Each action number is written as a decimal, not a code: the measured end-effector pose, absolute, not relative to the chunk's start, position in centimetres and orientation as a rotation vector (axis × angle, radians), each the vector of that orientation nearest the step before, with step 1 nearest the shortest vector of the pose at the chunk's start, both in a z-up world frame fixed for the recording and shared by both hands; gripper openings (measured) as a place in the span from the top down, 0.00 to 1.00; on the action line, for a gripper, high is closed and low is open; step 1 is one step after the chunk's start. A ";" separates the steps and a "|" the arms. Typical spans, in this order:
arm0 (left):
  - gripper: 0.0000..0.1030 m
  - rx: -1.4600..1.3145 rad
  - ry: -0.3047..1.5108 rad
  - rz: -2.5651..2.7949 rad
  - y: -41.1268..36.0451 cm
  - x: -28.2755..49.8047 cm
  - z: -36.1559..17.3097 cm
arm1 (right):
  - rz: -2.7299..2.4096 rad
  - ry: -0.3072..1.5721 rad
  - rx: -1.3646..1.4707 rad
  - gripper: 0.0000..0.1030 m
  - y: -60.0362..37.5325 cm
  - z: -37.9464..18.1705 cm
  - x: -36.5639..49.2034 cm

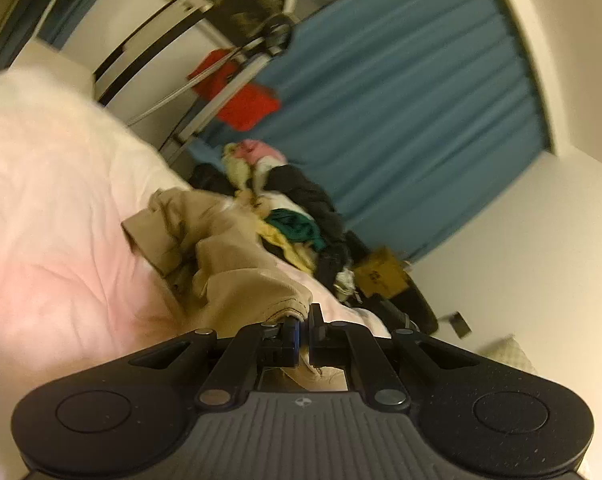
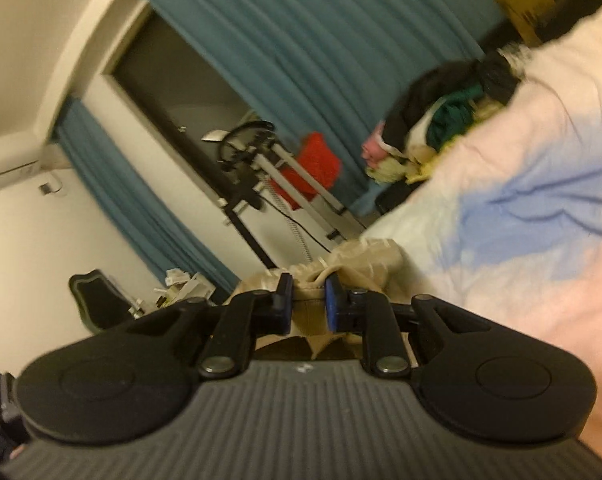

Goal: Fold clothes

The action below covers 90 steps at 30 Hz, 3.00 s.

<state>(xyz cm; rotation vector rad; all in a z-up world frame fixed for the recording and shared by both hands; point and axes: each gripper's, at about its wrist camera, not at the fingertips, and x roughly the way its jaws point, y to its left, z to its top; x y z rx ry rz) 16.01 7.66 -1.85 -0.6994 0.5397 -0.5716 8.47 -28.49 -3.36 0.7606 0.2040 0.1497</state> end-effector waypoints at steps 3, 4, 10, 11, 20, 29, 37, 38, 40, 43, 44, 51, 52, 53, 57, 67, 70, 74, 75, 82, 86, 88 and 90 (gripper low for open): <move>0.96 -0.653 0.534 -0.596 8.9 11.8 0.0 | 0.178 0.209 0.741 0.81 -27.5 -1.0 4.9; 0.96 -0.622 0.543 -0.593 9.2 10.7 0.1 | 0.186 0.228 0.742 0.81 -27.4 -0.6 4.0; 0.96 -0.470 0.725 -0.496 8.6 11.1 -3.2 | 0.168 0.479 0.798 0.80 -27.0 -4.2 3.2; 0.95 -0.462 0.750 -0.477 8.2 11.8 -3.8 | 0.147 0.534 0.810 0.79 -27.0 -5.2 3.7; 0.57 -0.292 0.683 -0.397 4.3 16.0 -5.2 | -0.029 0.559 0.773 0.14 -28.3 -5.5 5.1; 0.19 0.074 0.604 -0.324 4.6 10.4 -1.9 | -0.002 0.420 0.531 0.14 -26.0 -2.5 3.1; 0.19 0.311 0.598 -0.422 3.8 7.5 -3.1 | 0.235 0.594 -0.149 0.16 -15.7 -4.9 3.4; 0.18 0.364 0.600 -0.463 3.1 7.1 -3.7 | 0.242 0.625 -0.198 0.16 -15.0 -5.5 3.5; 0.18 0.439 0.615 -0.521 1.7 6.6 -5.0 | 0.259 0.681 -0.265 0.16 -14.5 -6.5 3.8; 0.18 0.540 0.641 -0.600 -0.4 6.1 -7.0 | 0.259 0.726 -0.384 0.16 -13.9 -7.7 3.9; 0.18 0.554 0.651 -0.611 -0.8 6.1 -7.5 | 0.259 0.728 -0.425 0.16 -13.7 -7.9 3.9; 0.18 0.526 0.707 -0.614 -1.8 7.7 -8.9 | 0.198 0.720 -0.554 0.16 -13.7 -9.5 4.5; 0.18 0.523 0.711 -0.615 -1.8 7.8 -8.9 | 0.175 0.703 -0.544 0.16 -13.9 -9.3 4.6; 0.18 0.520 0.717 -0.618 -1.9 7.8 -8.9 | 0.145 0.681 -0.535 0.16 -14.1 -9.0 4.8; 0.18 0.515 0.724 -0.630 -2.3 7.7 -8.7 | 0.083 0.623 -0.433 0.16 -15.5 -7.6 5.4; 0.14 0.555 0.725 -0.662 -4.6 6.7 -10.4 | 0.073 0.615 -0.091 0.16 -19.0 -5.9 5.9; 0.12 0.598 0.694 -0.645 -5.0 6.4 -11.2 | 0.088 0.626 0.050 0.16 -20.4 -5.7 6.3; 0.12 0.706 0.604 -0.554 -5.8 5.9 -12.4 | 0.075 0.642 0.231 0.16 -22.5 -5.9 6.7; 0.12 0.733 0.581 -0.524 -5.9 5.8 -12.7 | 0.066 0.648 0.273 0.16 -23.0 -6.1 6.8; 0.12 0.592 0.387 -0.263 -3.9 6.7 -9.4 | 0.020 0.705 0.543 0.16 -26.4 -7.9 7.8; 0.10 0.424 0.323 -0.206 -2.0 7.1 -6.7 | 0.055 0.717 0.618 0.16 -26.9 -8.4 8.0; 0.09 0.377 0.308 -0.175 -1.5 7.4 -6.0 | 0.072 0.724 0.588 0.16 -26.2 -8.2 7.9; 0.09 0.364 0.318 -0.154 -1.5 8.0 -6.0 | 0.092 0.746 0.514 0.16 -25.0 -8.1 8.1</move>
